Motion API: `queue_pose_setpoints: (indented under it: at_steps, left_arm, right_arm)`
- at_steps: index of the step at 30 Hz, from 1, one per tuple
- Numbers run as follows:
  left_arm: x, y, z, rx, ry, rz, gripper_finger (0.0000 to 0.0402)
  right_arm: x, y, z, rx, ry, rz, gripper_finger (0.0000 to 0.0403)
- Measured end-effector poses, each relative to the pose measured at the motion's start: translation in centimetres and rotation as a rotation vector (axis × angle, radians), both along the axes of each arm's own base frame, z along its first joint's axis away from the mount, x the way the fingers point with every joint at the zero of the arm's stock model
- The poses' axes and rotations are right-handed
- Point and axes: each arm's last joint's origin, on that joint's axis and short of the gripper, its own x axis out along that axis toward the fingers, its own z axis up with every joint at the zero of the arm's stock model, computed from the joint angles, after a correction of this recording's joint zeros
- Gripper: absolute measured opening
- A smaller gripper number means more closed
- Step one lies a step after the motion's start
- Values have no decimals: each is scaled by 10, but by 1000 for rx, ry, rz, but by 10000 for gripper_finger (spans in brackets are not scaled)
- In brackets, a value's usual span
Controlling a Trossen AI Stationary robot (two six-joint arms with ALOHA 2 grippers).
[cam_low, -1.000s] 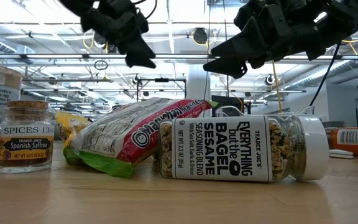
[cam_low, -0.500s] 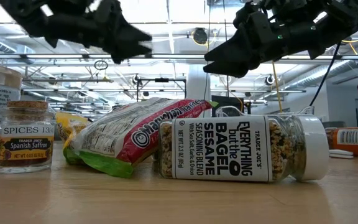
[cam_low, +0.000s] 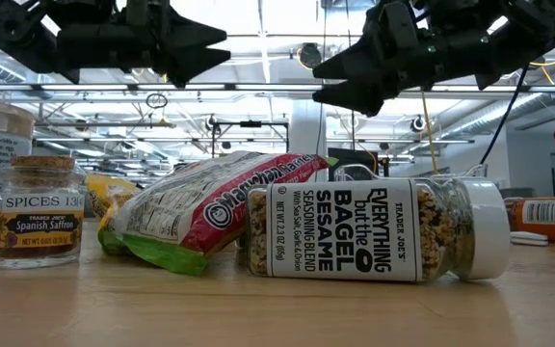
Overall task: Pick & Place Food Item
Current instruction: Put the top left blue spoon into the right transparent bin
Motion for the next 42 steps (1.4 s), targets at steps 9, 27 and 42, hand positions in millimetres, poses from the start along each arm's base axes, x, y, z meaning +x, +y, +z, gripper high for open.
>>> queue_pose_setpoints:
  at_steps: [9, 27, 42]
  left_arm:
    - [0, 0, -3, 14, 34, 1, 266]
    - [1, 0, -14, 17, 144, 1, 266]
    - [2, -14, -41, -109, 391, -54, 266]
  right_arm:
    - [1, 21, -11, -13, 253, -21, 308]
    - [-1, 102, -37, -267, 521, -129, 308]
    - [10, 107, -73, -346, 871, -259, 308]
